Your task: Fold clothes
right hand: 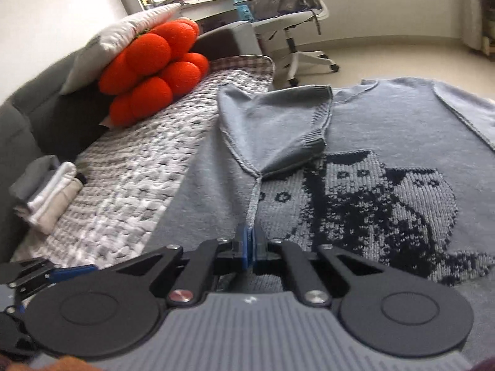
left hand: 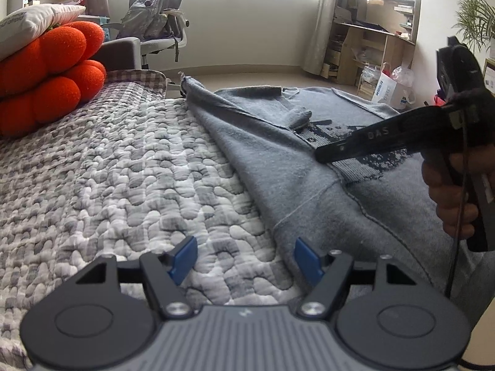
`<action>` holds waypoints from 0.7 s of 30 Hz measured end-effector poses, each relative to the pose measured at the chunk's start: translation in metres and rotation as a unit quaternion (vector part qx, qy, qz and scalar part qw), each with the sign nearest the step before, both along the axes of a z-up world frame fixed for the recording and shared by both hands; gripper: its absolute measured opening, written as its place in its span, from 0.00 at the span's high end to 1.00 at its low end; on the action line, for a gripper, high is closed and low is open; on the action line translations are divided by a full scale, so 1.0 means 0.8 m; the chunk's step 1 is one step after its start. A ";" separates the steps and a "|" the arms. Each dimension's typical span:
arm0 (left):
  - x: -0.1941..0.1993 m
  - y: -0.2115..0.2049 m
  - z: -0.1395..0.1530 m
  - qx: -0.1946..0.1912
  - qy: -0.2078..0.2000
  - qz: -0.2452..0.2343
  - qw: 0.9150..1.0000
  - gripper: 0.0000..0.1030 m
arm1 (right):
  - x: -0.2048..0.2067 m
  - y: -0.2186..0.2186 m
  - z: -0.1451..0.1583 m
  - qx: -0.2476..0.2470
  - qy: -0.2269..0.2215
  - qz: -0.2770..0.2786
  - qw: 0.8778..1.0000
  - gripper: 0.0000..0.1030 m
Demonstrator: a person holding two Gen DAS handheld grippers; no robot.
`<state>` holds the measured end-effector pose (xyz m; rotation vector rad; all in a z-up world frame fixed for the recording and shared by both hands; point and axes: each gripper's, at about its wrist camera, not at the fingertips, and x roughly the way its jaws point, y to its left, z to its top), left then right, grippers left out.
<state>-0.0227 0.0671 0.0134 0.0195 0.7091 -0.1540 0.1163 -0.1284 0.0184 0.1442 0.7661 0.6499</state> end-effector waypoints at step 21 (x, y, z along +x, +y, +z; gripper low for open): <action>0.030 0.018 0.023 -0.027 -0.017 0.010 0.999 0.32 | 0.148 -0.002 0.055 -0.035 -0.053 -0.058 0.996 0.50</action>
